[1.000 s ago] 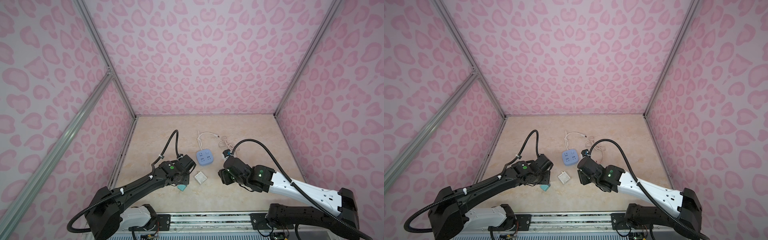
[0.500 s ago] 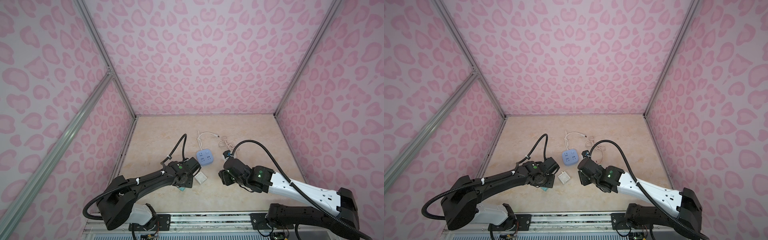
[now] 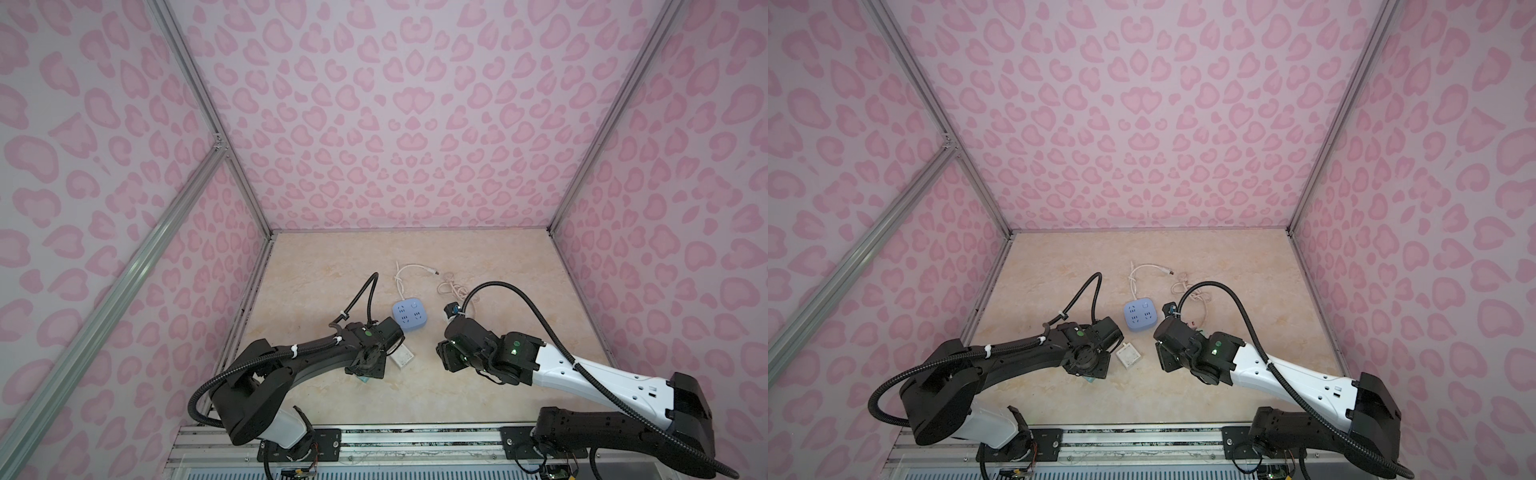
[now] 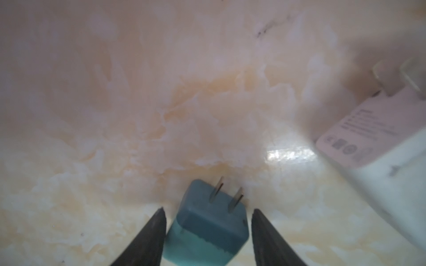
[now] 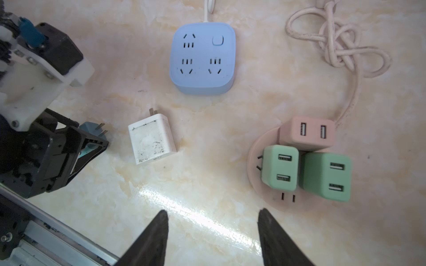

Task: Insert plugs into power strip
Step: Pick up the plug from the bottom-center of the table.

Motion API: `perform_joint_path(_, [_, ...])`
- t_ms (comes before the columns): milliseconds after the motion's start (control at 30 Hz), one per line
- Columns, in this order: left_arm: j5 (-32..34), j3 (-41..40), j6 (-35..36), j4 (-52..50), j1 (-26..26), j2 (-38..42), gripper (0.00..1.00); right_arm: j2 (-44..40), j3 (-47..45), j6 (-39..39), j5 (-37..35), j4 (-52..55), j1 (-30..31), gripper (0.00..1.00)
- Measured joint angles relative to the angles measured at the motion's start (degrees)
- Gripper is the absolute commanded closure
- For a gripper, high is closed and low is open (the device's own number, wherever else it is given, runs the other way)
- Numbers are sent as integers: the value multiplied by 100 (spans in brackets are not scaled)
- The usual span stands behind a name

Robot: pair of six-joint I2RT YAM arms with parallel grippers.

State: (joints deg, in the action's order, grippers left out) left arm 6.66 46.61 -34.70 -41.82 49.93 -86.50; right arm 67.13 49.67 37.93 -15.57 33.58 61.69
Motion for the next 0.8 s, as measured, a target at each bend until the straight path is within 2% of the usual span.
perform_joint_path(467, [-11, 28, -7, 168, 0, -177, 52, -122, -173, 2, 103, -129, -140, 41])
perform_joint_path(533, [-13, 33, -22, 190, 0, -177, 57, -146, -199, 2, 105, -151, -140, 41])
perform_joint_path(733, [50, 42, -57, 186, -20, -177, 63, -205, -267, 9, 125, -197, -140, 41])
perform_joint_path(800, [111, 48, -90, 162, -57, -164, 72, -205, -267, 22, 131, -236, -140, 42])
